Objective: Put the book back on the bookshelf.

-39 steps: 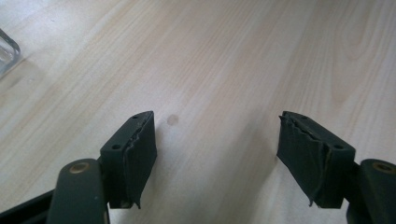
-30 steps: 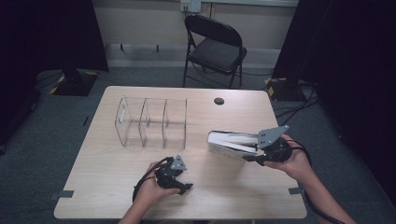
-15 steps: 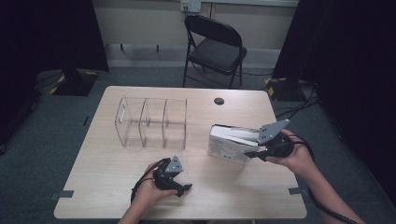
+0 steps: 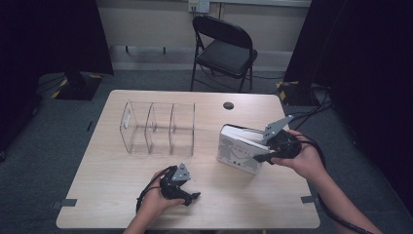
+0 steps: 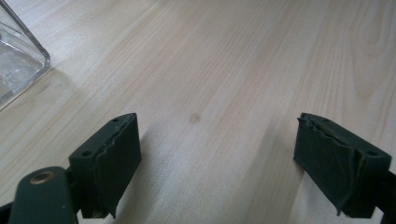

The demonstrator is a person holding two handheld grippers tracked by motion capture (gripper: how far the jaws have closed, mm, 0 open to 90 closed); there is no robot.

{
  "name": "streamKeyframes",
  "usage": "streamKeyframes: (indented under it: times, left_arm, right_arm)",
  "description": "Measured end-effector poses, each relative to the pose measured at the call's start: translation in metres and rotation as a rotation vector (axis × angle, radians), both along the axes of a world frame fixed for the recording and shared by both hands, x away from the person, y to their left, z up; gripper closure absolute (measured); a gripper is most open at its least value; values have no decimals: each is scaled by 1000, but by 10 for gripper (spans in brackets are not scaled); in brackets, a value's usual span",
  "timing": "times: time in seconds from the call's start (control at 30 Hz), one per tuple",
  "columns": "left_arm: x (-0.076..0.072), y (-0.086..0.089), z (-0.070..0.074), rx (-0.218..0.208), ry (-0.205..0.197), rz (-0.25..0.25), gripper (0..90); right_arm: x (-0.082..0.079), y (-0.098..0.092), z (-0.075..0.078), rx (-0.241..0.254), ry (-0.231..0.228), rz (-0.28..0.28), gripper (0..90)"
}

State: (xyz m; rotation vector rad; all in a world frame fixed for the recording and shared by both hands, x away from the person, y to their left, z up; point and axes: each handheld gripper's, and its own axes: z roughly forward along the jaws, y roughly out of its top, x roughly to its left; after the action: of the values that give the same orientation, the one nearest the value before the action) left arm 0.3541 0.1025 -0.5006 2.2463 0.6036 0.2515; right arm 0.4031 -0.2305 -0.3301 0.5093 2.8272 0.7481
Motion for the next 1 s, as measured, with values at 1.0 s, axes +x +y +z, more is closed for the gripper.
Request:
streamKeyframes:
  times: [1.0]
  left_arm:
    - [0, -3, 0, 8, 9, -8, 88]
  right_arm:
    - [-16, 9, 4, -8, 70, 201, 757]
